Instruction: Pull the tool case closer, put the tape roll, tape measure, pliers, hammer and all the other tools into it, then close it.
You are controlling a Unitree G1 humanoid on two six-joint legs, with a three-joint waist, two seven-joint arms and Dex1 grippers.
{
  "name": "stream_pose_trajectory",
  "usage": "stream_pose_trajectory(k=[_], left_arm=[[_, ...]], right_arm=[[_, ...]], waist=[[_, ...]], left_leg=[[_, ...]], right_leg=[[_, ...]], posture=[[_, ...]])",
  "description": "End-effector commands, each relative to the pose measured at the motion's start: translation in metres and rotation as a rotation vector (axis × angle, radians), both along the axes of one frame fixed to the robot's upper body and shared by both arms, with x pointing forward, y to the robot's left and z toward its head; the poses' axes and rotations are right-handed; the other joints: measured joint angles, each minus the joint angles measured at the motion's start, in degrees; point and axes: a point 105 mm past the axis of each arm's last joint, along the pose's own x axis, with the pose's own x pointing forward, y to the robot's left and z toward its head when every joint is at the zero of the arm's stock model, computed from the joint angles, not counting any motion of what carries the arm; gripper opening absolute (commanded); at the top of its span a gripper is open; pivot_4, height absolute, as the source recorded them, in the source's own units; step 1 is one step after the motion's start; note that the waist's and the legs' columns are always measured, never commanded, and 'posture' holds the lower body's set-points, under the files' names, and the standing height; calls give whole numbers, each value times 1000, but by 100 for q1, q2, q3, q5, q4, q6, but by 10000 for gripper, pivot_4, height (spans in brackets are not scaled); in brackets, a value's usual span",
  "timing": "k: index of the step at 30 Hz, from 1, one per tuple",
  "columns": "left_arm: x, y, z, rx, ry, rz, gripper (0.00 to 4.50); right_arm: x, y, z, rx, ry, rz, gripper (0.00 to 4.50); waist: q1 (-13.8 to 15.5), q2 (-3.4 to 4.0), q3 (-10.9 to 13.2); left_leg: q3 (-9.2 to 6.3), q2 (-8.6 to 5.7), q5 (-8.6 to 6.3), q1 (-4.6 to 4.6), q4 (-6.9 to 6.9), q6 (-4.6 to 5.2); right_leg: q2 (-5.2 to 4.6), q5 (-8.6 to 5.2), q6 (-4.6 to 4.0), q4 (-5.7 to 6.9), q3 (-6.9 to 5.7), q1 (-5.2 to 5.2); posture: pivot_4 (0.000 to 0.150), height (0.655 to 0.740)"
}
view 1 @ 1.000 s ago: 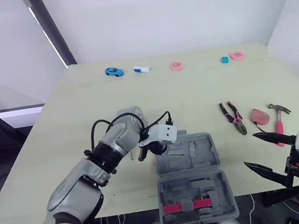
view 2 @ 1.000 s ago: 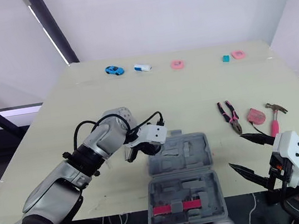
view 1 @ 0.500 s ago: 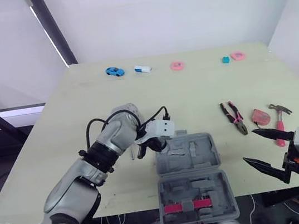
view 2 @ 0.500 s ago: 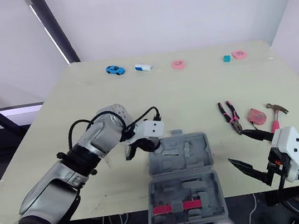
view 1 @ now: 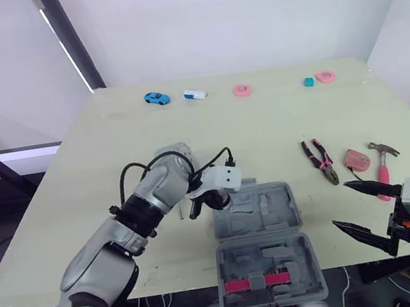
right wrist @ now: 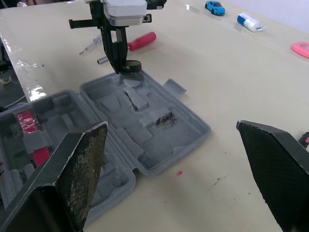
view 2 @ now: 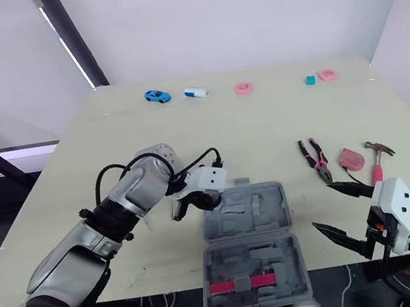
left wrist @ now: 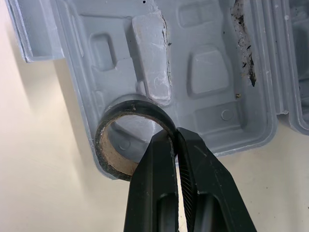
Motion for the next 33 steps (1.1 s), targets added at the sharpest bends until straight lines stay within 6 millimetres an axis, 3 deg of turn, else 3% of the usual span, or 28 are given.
stream_pose_trajectory(k=[1,13,20,33], left_arm=[[1,-2,0,8,-18,-17,652],[1,-5,1,-21,0,-8,652],[-3,-8,-5,-87,105,33,652],[21,5,-8,-67,92,99,652]], right_arm=[[-2,3,11,4,-51,13,45000],[2,5,11,7,-58,14,45000],[2,5,10,8,-60,11,45000],[-1,3,10,5,-57,-1,45000]], waist=[[1,0,0],[0,0,0],[0,0,0],[-8,0,0]], left_leg=[[0,0,0,0,0,0],[0,0,0,0,0,0],[1,0,0,0,0,0],[-1,0,0,0,0,0]], right_leg=[[0,0,0,0,0,0],[0,0,0,0,0,0],[0,0,0,0,0,0],[2,0,0,0,0,0]], posture=[[1500,7400],[1500,7400],[1500,7400],[1500,7400]])
